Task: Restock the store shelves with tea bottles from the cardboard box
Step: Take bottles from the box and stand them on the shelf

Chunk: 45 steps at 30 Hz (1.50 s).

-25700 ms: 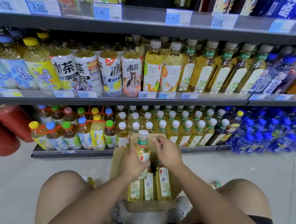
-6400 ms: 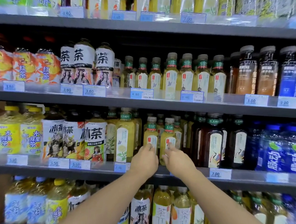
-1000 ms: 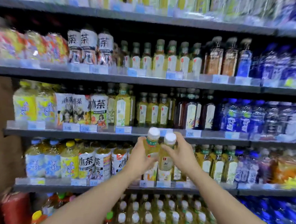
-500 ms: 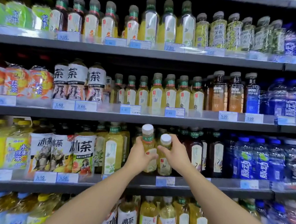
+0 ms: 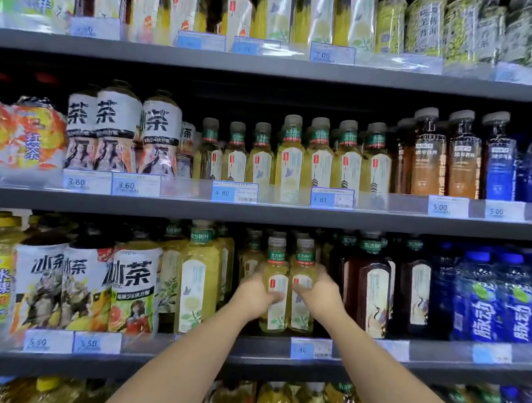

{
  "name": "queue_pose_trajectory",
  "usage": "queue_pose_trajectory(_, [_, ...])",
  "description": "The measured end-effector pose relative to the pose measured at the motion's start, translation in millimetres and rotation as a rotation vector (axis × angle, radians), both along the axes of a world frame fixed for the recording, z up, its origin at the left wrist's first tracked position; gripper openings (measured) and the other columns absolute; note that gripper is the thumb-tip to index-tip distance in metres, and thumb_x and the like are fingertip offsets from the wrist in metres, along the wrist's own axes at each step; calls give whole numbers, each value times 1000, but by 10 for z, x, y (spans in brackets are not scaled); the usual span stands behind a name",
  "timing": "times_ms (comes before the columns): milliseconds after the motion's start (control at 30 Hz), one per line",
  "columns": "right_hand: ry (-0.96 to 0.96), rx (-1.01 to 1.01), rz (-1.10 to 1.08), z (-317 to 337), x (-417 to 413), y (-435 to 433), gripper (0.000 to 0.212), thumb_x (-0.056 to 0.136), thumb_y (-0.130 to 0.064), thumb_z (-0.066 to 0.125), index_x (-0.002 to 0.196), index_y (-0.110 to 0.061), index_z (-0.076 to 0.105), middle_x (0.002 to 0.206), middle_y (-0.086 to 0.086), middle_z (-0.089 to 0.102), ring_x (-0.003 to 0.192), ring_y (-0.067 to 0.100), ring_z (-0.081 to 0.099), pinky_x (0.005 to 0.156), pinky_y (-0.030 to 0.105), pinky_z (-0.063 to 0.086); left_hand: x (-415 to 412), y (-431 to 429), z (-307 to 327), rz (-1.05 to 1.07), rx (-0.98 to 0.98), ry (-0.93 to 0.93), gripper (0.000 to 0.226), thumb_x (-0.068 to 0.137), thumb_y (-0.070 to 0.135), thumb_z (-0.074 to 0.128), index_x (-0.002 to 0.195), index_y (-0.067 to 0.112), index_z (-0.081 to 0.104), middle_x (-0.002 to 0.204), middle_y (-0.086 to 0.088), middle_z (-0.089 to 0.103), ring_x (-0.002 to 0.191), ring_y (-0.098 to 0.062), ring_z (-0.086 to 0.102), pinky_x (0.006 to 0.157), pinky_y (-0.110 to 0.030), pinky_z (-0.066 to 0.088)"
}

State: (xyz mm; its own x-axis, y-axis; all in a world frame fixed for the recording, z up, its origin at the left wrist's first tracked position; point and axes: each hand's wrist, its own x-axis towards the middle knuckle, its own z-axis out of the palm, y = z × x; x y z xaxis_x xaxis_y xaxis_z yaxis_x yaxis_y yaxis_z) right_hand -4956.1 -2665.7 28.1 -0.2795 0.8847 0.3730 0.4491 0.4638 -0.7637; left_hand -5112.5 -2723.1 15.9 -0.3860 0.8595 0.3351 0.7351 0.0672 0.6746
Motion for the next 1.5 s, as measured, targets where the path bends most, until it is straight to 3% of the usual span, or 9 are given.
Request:
queue_pose_trajectory(100, [-221, -49, -110, -116, 21, -45, 55, 88, -35, 71, 129, -9, 48, 98, 6, 62, 79, 21, 62, 64, 30, 52, 53, -39, -142, 112, -31, 48, 51, 81, 41, 80, 120, 14, 61, 109, -2, 72, 95, -18, 70, 84, -37, 60])
queue_pose_trajectory(200, [-425, -25, -182, -113, -26, -103, 34, 89, -31, 69, 115, -8, 62, 92, 4, 61, 81, 21, 61, 75, 35, 57, 106, -80, -161, 193, -87, 55, 49, 80, 45, 81, 112, 12, 65, 104, -3, 70, 87, -17, 69, 78, -36, 61])
queue_pose_trajectory(467, [-652, -62, -213, -70, -222, 259, 35, 93, 0, 49, 127, -2, 55, 119, 13, 60, 107, 28, 61, 85, 34, 54, 107, 320, -20, 252, -298, 146, 45, 93, 37, 70, 124, 6, 60, 118, -10, 64, 105, -24, 65, 88, -34, 55])
queue_pose_trajectory(833, [-846, 32, -241, -46, -241, 391, 40, 93, 1, 53, 133, -2, 51, 127, 14, 56, 115, 32, 58, 85, 36, 52, 73, 494, -23, 233, -274, 255, 35, 94, 36, 69, 114, 7, 64, 110, -12, 66, 99, -27, 65, 77, -34, 52])
queue_pose_trajectory(1000, [-833, 151, -233, -1, -100, 161, 39, 91, 1, 54, 130, -3, 53, 123, 15, 56, 112, 33, 60, 85, 38, 53, 100, 254, -24, 232, -244, 325, 34, 96, 38, 63, 117, 12, 63, 108, -9, 62, 95, -27, 64, 84, -39, 57])
queue_pose_trajectory(1133, [-684, 402, -210, -7, 72, -301, 22, 91, -5, 54, 111, -8, 64, 103, 11, 65, 92, 29, 65, 70, 37, 52, 281, -291, -25, 242, -58, 473, 27, 98, 39, 56, 115, 19, 64, 108, -6, 65, 93, -26, 64, 71, -39, 55])
queue_pose_trajectory(1233, [-546, 592, -181, -153, 234, -676, 10, 93, -15, 55, 98, -11, 63, 94, 7, 65, 84, 25, 60, 64, 34, 49, 471, -771, -142, 226, 121, 600, 21, 98, 34, 54, 108, 20, 66, 104, -1, 68, 93, -22, 63, 73, -39, 56])
queue_pose_trajectory(1333, [-388, 753, -128, -528, 437, -1073, 10, 93, -21, 59, 85, -15, 63, 82, 3, 63, 75, 24, 57, 55, 32, 42, 659, -1276, -497, 154, 296, 746, 19, 98, 30, 51, 102, 20, 66, 99, 3, 65, 93, -20, 57, 76, -37, 52])
queue_pose_trajectory(1500, [-281, 756, -7, -1719, 750, -1661, 9, 93, -19, 58, 89, -14, 65, 80, 1, 61, 77, 22, 57, 64, 35, 50, 892, -1963, -1693, 31, 344, 826, 11, 92, 25, 57, 89, 17, 64, 85, -1, 58, 81, -24, 54, 67, -38, 43])
